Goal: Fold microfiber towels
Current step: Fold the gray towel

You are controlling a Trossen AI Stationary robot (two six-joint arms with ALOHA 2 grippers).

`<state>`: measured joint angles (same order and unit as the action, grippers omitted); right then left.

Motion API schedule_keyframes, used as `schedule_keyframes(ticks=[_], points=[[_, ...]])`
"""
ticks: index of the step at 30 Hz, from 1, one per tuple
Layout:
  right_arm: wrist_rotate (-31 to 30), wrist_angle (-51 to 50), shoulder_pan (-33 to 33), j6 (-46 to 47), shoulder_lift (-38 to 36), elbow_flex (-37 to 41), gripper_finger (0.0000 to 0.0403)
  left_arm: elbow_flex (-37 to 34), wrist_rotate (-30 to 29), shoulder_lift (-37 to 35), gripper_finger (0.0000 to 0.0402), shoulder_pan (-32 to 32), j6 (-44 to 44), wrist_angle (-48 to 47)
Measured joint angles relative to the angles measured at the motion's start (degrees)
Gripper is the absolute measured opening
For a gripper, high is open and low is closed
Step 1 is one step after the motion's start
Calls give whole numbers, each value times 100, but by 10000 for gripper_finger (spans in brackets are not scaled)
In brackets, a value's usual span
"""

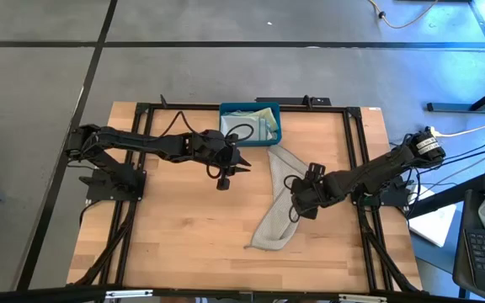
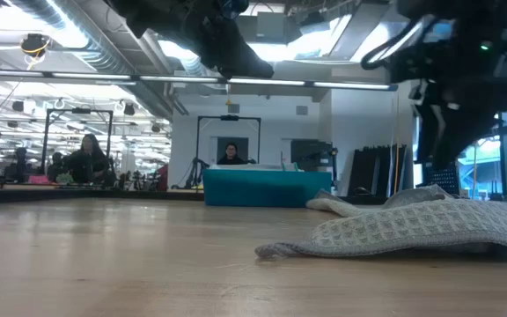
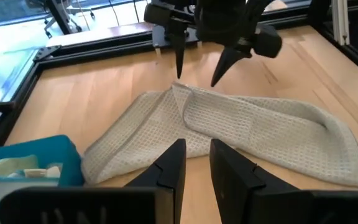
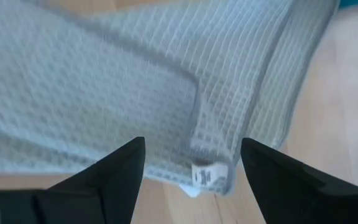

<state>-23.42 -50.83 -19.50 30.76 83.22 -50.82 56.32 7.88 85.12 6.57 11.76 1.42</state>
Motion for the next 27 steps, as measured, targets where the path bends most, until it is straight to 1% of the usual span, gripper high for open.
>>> schedule_keyframes(ticks=[3, 6, 8, 13, 19, 22, 27], points=[[-122, 91, -162, -71, -2, 122, 268, 0, 0, 0, 64, -4, 84, -163], [-640, 118, -295, -143, -2, 210, 268, -1, -10, 0, 64, 4, 89, -242], [-833, 277, -296, -256, -2, 336, 268, -1, -101, 0, 64, 21, 89, -246], [-852, 1244, -271, -577, -2, 898, 268, -1, -153, 0, 64, 28, 89, -250], [-1200, 1385, -173, -561, -2, 1307, 266, -1, -158, 0, 64, 28, 91, -250], [-1251, 1687, -103, -748, -2, 1472, 250, -1, -291, 0, 64, 26, 135, -250], [-1186, 2279, -54, -1058, -2, 1722, 204, -1, -321, 0, 64, 28, 156, -292]])
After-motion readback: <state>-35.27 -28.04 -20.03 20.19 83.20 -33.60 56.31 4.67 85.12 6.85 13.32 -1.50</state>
